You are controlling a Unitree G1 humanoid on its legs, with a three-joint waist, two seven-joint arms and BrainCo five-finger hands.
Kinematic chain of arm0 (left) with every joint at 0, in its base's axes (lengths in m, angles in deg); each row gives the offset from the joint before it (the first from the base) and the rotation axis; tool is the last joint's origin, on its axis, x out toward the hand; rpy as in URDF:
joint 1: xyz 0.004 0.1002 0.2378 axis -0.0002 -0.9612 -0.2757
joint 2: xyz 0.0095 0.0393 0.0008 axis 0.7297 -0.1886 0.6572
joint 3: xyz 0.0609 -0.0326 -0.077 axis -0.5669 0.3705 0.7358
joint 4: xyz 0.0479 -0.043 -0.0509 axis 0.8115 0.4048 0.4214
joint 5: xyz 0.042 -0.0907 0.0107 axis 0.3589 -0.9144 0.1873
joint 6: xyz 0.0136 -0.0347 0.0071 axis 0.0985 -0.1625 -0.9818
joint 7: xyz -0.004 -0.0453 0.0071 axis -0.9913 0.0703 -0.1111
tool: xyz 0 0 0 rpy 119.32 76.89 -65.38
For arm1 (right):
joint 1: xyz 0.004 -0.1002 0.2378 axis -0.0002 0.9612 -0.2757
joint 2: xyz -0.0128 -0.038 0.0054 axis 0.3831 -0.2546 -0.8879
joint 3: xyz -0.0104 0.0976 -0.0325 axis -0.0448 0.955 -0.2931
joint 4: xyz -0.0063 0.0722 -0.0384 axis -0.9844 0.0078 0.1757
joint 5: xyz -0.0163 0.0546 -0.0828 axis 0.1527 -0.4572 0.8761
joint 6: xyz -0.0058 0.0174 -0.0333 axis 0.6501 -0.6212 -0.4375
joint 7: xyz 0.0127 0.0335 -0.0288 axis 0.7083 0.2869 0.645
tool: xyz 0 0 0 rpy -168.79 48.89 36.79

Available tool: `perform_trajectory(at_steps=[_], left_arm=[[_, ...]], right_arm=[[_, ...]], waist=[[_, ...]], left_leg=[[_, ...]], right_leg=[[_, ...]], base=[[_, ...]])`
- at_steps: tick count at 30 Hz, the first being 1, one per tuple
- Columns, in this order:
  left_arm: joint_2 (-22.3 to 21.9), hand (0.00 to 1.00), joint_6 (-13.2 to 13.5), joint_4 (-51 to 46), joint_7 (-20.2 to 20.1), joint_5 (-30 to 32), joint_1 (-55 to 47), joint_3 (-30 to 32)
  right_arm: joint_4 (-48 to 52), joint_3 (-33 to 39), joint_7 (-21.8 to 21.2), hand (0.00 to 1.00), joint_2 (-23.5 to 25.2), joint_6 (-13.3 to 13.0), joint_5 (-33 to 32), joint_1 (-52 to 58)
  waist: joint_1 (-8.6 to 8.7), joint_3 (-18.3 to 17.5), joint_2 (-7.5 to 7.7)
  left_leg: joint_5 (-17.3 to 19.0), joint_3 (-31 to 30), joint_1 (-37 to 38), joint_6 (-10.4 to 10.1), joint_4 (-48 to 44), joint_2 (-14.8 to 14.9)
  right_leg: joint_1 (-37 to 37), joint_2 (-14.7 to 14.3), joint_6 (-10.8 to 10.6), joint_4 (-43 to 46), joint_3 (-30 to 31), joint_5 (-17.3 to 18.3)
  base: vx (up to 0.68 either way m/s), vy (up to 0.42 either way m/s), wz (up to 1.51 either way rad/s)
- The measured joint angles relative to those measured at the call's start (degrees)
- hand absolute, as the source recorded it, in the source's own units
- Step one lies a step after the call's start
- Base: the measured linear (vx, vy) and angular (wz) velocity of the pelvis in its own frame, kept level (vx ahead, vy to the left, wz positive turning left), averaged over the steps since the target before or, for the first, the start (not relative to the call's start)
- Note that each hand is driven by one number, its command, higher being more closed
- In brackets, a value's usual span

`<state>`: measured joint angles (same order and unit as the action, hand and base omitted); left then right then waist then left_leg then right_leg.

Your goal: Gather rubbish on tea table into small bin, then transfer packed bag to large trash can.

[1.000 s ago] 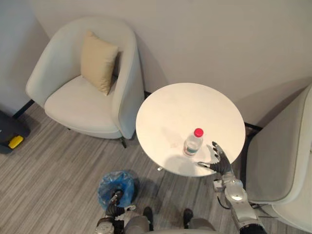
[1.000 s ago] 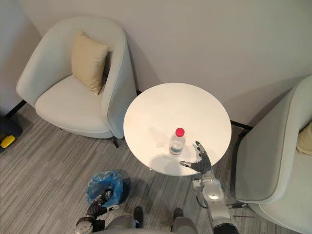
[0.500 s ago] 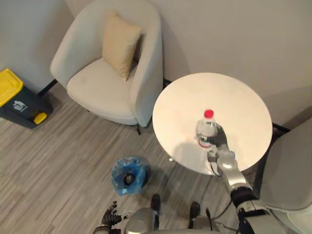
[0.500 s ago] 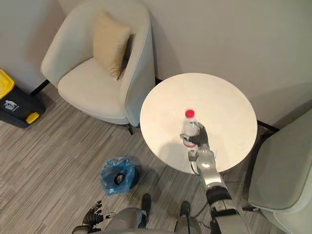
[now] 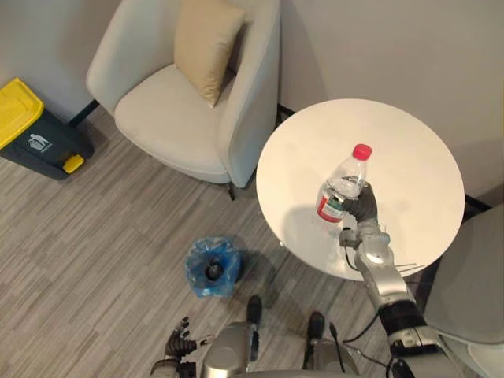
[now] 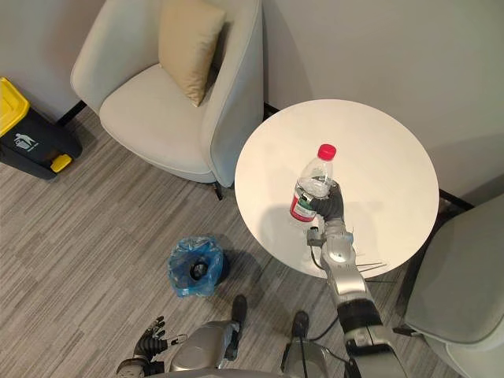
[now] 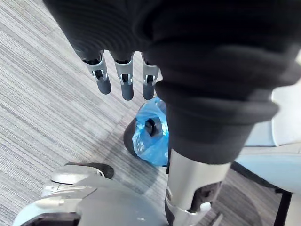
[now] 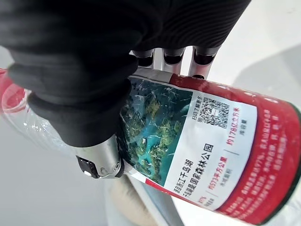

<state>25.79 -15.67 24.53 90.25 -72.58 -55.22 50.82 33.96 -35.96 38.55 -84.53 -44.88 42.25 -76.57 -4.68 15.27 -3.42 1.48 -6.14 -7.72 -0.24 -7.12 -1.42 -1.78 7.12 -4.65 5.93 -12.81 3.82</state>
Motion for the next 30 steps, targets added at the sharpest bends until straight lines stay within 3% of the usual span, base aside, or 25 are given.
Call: perform_trajectory(at_steps=[2, 4, 6, 7, 8, 9, 10, 11, 12, 13, 15, 17, 18, 19, 20, 21, 22, 24, 27, 30], left_arm=[[0.05, 0.00, -0.03, -0.03, 0.00, 0.07, 0.11, -0.02], [0.14, 0.00, -0.07, -0.07, 0.41, 0.02, 1.64, -0.31], [0.15, 0.00, -0.13, -0.82, 1.12, -0.04, 2.52, -0.84], [0.05, 0.00, -0.09, -1.92, 1.31, -0.10, 2.46, -1.11], [-0.56, 0.00, -0.08, -2.61, 1.41, -0.10, 2.13, -0.53], [-0.35, 0.00, -0.08, -2.68, 1.42, -0.11, 2.40, -0.49], [-0.15, 0.00, -0.08, -2.72, 1.43, -0.10, 2.62, -0.50], [-0.12, 0.00, -0.04, -2.87, 1.45, -0.08, 2.63, -0.63], [-1.03, 0.00, 0.00, -2.84, 1.52, -0.05, 2.12, -1.36], [-1.25, 0.00, -0.01, -2.81, 1.51, -0.06, 2.27, -1.58], [-0.65, 0.00, 0.19, -3.82, 1.66, -0.12, 2.07, -3.27], [-0.60, 0.00, 0.11, -3.91, 1.68, -0.05, 2.02, -4.01], [-0.41, 0.00, 0.09, -3.68, 1.72, 0.05, 2.05, -4.62], [-0.21, 0.00, 0.07, -3.64, 1.79, 0.12, 2.08, -4.68], [0.26, 0.00, 0.05, -3.50, 2.10, 0.22, 2.07, -4.88], [0.62, 0.00, 0.03, -3.31, 2.33, 0.23, 2.05, -5.03], [0.91, 0.00, 0.04, -3.27, 2.43, 0.22, 2.07, -5.01], [0.88, 0.00, 0.06, -3.21, 2.47, 0.21, 2.23, -5.36], [0.88, 0.00, 0.11, -1.70, 2.35, 0.23, 3.53, -5.74], [0.88, 0.00, 0.48, -0.99, 2.33, 0.21, 5.51, -5.68]], right_arm=[[3.04, -0.93, -0.17, 1.00, 0.48, -0.65, 1.09, 2.54], [5.29, -1.54, -0.72, 1.00, 0.93, -1.51, 3.02, 5.09], [5.21, -2.09, -0.87, 1.00, 1.60, -1.51, 4.49, 5.13], [5.18, -2.51, -0.81, 1.00, 2.04, -1.49, 4.68, 5.15], [5.14, -3.71, -0.76, 1.00, 2.62, -1.45, 6.28, 5.29], [4.93, -4.25, -0.77, 1.00, 3.54, -1.42, 7.20, 5.67], [4.60, -4.27, -0.78, 1.00, 3.98, -1.43, 7.34, 5.87], [3.63, -4.52, -0.78, 1.00, 4.27, -1.34, 8.11, 6.25], [2.67, -5.30, -0.82, 1.00, 3.75, -1.17, 8.99, 6.46], [1.90, -5.33, -0.86, 1.00, 3.67, -1.10, 9.03, 6.32], [0.02, -6.37, -1.22, 1.00, 4.58, -0.60, 10.04, 7.08], [-0.55, -6.98, -2.10, 1.00, 5.05, -0.09, 11.04, 7.45], [-0.76, -7.47, -2.33, 1.00, 5.04, 0.11, 11.22, 7.60], [-0.79, -7.75, -2.34, 1.00, 5.06, 0.11, 11.27, 7.76], [-0.78, -8.23, -2.36, 1.00, 5.10, 0.09, 11.29, 8.10], [-0.77, -8.54, -2.40, 1.00, 5.21, 0.09, 11.28, 8.56], [-0.75, -8.79, -2.61, 1.00, 5.18, 0.07, 11.25, 9.01], [-0.47, -9.45, -3.53, 1.00, 4.45, 0.07, 11.14, 9.00], [0.72, -10.83, -4.10, 1.00, 2.76, 0.07, 11.11, 8.99], [2.86, -12.02, -4.85, 1.00, 1.23, -0.28, 11.07, 7.27]], waist=[[1.01, -0.06, 0.30], [0.75, -0.17, 0.50], [0.67, -0.19, 0.54], [0.66, -0.23, 0.53], [0.79, -0.71, -0.16], [0.76, -0.98, 0.54], [0.81, -1.25, 1.02], [1.04, -1.92, 1.36], [1.35, -3.11, 0.51], [1.30, -3.44, 0.35], [1.46, -4.53, 2.82], [2.25, -4.36, 3.48], [2.60, -4.25, 3.38], [2.77, -4.20, 3.28], [3.53, -4.13, 3.15], [3.86, -4.04, 3.03], [3.89, -3.98, 3.12], [3.91, -3.87, 3.06], [4.21, -2.47, 2.34], [5.05, 0.09, 2.17]], left_leg=[[-0.89, -2.53, -0.06, -0.19, 0.21, -0.66], [-3.16, -5.37, -0.97, -0.88, 1.22, -1.13], [-5.69, -2.86, -2.29, -1.18, 1.46, -1.32], [-6.16, 1.92, -2.78, 0.08, 1.91, -0.97], [-2.69, 15.24, -2.56, 4.94, 1.54, 1.69], [1.14, 24.55, -3.68, 8.34, -4.40, 4.10], [2.52, 27.77, -4.13, 8.78, -7.98, 5.43], [3.10, 31.64, -3.54, 7.77, -12.04, 8.19], [5.03, 30.69, -2.44, 2.08, -10.87, 9.31], [5.41, 29.74, -2.34, 2.20, -10.67, 8.34], [5.89, 27.92, -2.21, 2.74, -8.65, 4.12], [7.06, 25.90, -2.00, 4.43, -9.97, 1.36], [7.33, 24.34, -1.43, 4.90, -10.02, -0.14], [7.38, 23.30, -1.34, 4.99, -10.03, -0.62], [7.37, 21.65, -1.34, 4.97, -10.02, -0.93], [7.29, 19.98, -1.34, 4.85, -9.87, -1.28], [7.06, 18.24, -1.33, 4.51, -9.26, -2.03], [6.57, 15.48, -1.29, 3.80, -7.98, -3.82], [6.22, 13.00, -0.69, 3.48, -7.52, -5.17], [7.60, 9.62, -5.60, 4.10, -13.05, -6.73]], right_leg=[[0.47, 0.62, -0.02, 1.50, -2.62, 1.34], [0.49, 1.11, 0.30, 3.27, -6.71, 2.72], [0.51, 1.54, 0.77, 3.87, -9.37, 3.04], [0.72, 2.43, 0.97, 4.15, -11.08, 2.95], [1.03, 2.66, 1.06, 5.05, -13.46, 3.06], [1.05, 4.31, 0.95, 6.51, -15.18, 3.41], [1.06, 5.32, 0.82, 7.27, -15.89, 3.54], [1.51, 6.81, -0.05, 8.64, -17.00, 4.14], [1.68, 6.84, -1.69, 10.18, -17.39, 5.25], [1.74, 7.33, -2.11, 10.85, -17.37, 5.52], [1.54, 11.33, -3.32, 13.18, -18.53, 6.04], [1.16, 15.23, -4.35, 19.52, -18.20, 6.60], [-1.90, 17.36, -1.50, 26.80, -14.72, 6.45], [-3.69, 16.95, -0.19, 30.03, -11.05, 7.29], [-5.72, 14.54, -0.07, 32.73, -5.76, 8.76], [-7.10, 11.72, -1.19, 33.23, -1.37, 10.28], [-8.98, 8.81, -1.65, 32.14, 2.45, 11.59], [-12.52, 5.70, -1.42, 27.68, 5.52, 11.77], [-15.02, 2.90, -2.17, 22.98, 10.15, 10.83], [-17.71, 2.84, -0.29, 21.86, 10.71, 6.29]], base=[[-0.04, -0.053, 0.85], [-0.07, -0.067, 0.97], [-0.09, -0.020, 0.75], [-0.17, 0.060, 0.84], [-0.11, 0.108, 0.86], [-0.08, 0.114, 0.74], [0.02, 0.101, 0.71], [0.02, 0.131, 0.60], [0.00, 0.149, 0.55], [-0.02, 0.207, 0.54], [-0.02, 0.226, 0.61], [-0.02, 0.209, 0.72], [-0.02, 0.218, 0.78], [-0.01, 0.192, 0.73], [-0.01, 0.123, 0.77], [0.02, 0.106, 0.97], [0.03, 0.060, 0.92], [0.05, 0.049, 0.79], [0.09, 0.008, 0.91], [0.05, -0.091, 0.99]])
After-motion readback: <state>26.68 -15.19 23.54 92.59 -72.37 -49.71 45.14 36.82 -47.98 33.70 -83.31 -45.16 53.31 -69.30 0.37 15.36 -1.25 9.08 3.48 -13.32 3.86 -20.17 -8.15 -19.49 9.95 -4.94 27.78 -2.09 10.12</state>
